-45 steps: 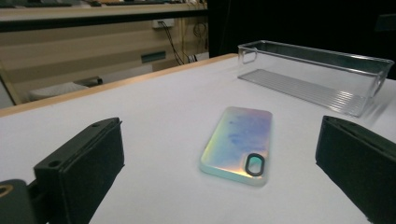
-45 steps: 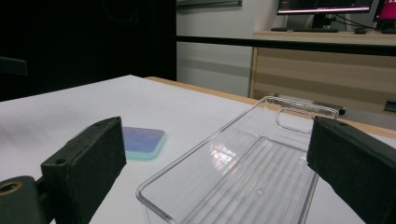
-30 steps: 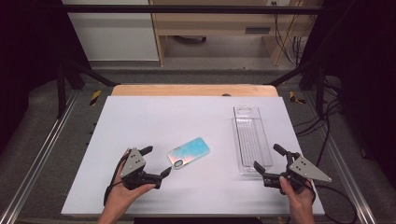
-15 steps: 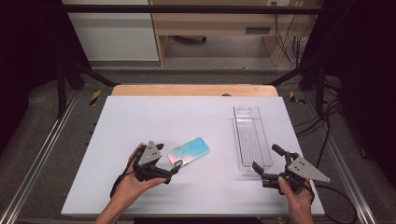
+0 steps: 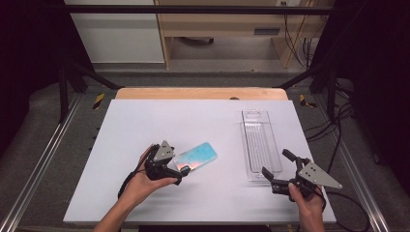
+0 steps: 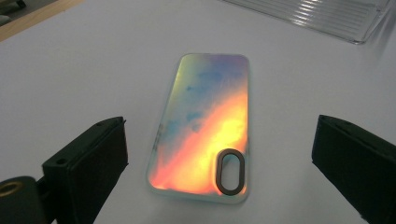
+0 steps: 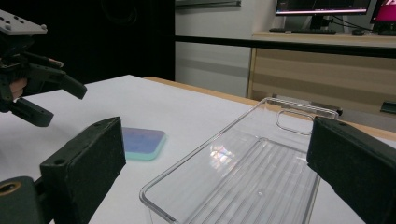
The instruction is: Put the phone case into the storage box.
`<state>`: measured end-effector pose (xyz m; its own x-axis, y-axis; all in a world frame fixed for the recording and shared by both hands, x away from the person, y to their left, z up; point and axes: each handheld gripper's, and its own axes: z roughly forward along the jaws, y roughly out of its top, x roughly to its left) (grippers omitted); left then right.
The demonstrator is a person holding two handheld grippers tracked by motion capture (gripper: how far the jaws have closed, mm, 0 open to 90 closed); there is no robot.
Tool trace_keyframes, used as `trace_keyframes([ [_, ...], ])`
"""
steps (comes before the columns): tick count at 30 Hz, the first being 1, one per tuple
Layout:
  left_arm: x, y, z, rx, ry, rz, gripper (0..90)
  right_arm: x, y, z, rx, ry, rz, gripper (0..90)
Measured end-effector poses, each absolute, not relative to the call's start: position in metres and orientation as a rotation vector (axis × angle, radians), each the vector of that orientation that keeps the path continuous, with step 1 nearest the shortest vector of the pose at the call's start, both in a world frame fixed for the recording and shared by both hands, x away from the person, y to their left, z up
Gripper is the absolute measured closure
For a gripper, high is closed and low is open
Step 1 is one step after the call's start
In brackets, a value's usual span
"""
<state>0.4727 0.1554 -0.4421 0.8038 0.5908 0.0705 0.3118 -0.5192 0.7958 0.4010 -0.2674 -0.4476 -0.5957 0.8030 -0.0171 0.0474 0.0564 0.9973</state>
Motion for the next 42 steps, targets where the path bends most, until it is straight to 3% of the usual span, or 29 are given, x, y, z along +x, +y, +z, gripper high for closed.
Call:
trace_keyframes([
  [42, 0.512, 0.133, -0.441, 2.322, 0.693, 0.360, 7.8, 0.401, -0.265, -0.447, 0.849, 1.733, 1.595, 4.4],
])
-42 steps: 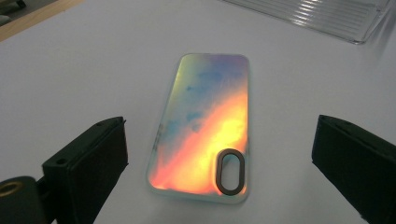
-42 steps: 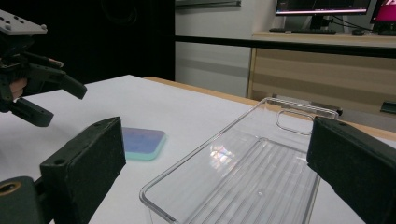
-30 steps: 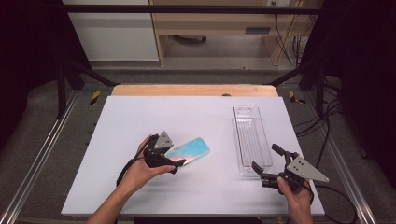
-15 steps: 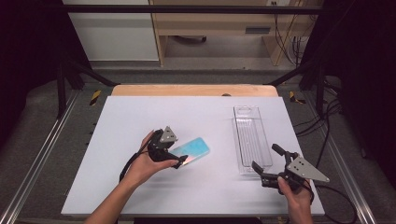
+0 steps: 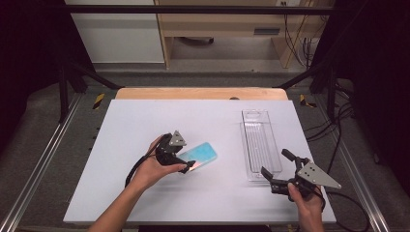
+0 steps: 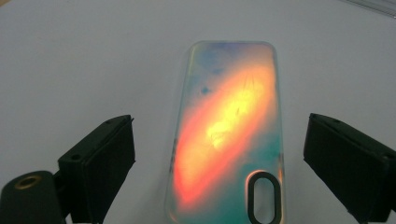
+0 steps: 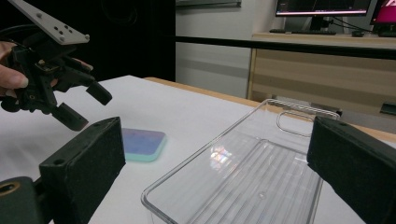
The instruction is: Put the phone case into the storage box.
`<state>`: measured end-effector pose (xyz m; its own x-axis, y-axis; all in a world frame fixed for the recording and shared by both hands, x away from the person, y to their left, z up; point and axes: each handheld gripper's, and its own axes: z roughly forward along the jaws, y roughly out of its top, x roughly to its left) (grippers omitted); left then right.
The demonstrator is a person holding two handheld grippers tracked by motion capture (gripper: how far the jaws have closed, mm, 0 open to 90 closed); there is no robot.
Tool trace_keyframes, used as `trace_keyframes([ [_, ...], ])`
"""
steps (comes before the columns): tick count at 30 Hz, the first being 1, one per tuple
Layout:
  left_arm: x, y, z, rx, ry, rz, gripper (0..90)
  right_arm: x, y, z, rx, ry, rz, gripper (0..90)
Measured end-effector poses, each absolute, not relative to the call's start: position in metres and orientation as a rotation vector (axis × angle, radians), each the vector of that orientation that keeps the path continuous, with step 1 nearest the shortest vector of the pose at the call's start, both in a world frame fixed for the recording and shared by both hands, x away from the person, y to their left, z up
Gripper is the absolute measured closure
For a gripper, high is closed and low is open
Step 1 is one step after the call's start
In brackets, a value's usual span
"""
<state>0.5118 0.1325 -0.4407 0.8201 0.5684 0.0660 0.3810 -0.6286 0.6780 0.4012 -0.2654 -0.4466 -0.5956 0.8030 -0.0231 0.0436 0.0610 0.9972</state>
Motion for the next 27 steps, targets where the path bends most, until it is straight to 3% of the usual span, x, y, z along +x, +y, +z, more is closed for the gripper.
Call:
trace_keyframes([
  [27, 0.518, 0.122, -0.452, 2.418, 0.734, 0.327, 4.5, 0.401, -0.266, -0.447, 0.849, 1.732, 1.586, 4.4],
])
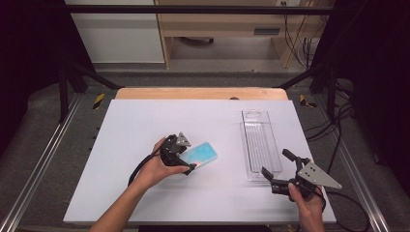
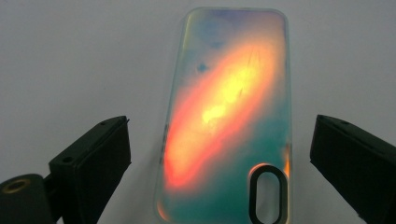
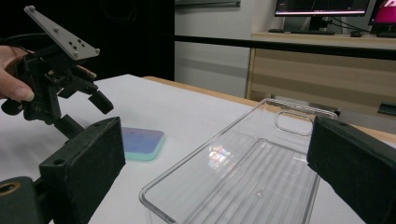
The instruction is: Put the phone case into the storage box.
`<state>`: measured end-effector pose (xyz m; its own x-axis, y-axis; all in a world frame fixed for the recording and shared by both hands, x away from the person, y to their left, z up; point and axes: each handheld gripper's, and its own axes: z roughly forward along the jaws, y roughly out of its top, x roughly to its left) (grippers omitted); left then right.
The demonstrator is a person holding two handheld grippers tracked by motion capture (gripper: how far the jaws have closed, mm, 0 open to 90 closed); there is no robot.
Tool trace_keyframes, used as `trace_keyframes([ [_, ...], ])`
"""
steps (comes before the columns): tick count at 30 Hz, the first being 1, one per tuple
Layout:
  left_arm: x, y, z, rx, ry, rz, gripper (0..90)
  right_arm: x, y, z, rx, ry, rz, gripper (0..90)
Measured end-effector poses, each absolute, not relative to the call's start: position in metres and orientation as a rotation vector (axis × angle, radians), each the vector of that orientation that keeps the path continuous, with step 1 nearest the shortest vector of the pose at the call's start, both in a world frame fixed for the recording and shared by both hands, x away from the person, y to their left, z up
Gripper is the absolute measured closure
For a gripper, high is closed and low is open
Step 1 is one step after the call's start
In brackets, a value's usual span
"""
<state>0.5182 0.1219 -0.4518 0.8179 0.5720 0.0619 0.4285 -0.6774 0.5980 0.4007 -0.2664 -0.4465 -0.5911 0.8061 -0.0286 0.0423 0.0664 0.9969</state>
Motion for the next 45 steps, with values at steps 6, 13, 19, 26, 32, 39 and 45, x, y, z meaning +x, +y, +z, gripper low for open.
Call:
trace_keyframes([
  [6, 0.519, 0.120, -0.455, 2.436, 0.732, 0.323, 4.6, 0.401, -0.266, -0.447, 0.846, 1.734, 1.587, 4.4],
  [13, 0.521, 0.120, -0.456, 2.439, 0.737, 0.325, 4.8, 0.400, -0.266, -0.446, 0.841, 1.735, 1.585, 4.3],
  [19, 0.522, 0.121, -0.458, 2.452, 0.740, 0.311, 4.7, 0.401, -0.267, -0.447, 0.852, 1.736, 1.585, 4.3],
  [26, 0.520, 0.120, -0.461, 2.469, 0.727, 0.295, 4.8, 0.401, -0.264, -0.447, 0.842, 1.745, 1.580, 4.3],
  [32, 0.519, 0.119, -0.467, 2.475, 0.720, 0.286, 4.9, 0.401, -0.265, -0.447, 0.851, 1.744, 1.581, 4.3],
  [39, 0.520, 0.118, -0.469, 2.482, 0.723, 0.285, 5.0, 0.401, -0.265, -0.447, 0.848, 1.745, 1.579, 4.3],
  [45, 0.522, 0.119, -0.470, 2.474, 0.738, 0.268, 5.6, 0.401, -0.266, -0.447, 0.847, 1.746, 1.578, 4.3],
])
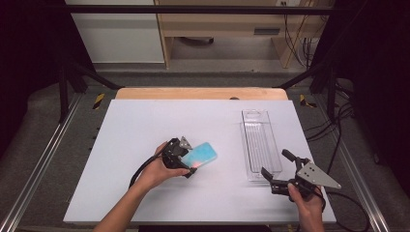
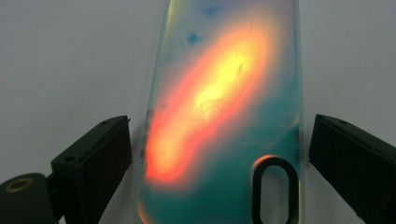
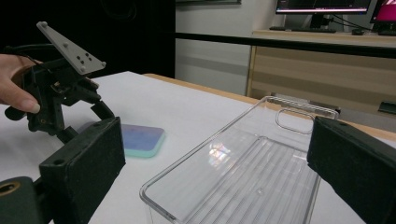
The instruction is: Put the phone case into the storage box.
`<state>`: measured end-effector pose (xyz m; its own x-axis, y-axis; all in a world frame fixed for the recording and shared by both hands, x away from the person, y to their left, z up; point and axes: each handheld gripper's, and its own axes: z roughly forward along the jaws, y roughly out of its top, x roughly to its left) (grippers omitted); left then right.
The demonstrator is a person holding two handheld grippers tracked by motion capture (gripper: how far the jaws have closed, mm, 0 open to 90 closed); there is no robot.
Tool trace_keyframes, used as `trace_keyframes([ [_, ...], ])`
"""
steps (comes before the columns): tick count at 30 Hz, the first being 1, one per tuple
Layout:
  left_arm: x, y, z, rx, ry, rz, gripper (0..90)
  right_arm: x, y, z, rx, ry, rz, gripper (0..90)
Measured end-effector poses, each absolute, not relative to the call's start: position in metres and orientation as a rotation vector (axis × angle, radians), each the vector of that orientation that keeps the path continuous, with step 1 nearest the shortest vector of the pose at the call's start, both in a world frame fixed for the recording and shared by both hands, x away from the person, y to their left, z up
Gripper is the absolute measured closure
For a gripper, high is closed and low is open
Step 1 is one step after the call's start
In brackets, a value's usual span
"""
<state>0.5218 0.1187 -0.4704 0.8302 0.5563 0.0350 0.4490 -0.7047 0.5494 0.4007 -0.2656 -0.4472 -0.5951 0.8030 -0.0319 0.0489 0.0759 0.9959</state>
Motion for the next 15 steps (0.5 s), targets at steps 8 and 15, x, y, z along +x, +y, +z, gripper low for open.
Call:
trace_keyframes([
  [8, 0.5232, 0.1186, -0.4720, 2.473, 0.741, 0.251, 7.7, 0.4006, -0.2657, -0.4472, 0.848, 1.745, 1.579, 4.3],
  [15, 0.5227, 0.1202, -0.4707, 2.474, 0.723, 0.250, 13.3, 0.4006, -0.2653, -0.4474, 0.854, 1.745, 1.585, 4.3],
])
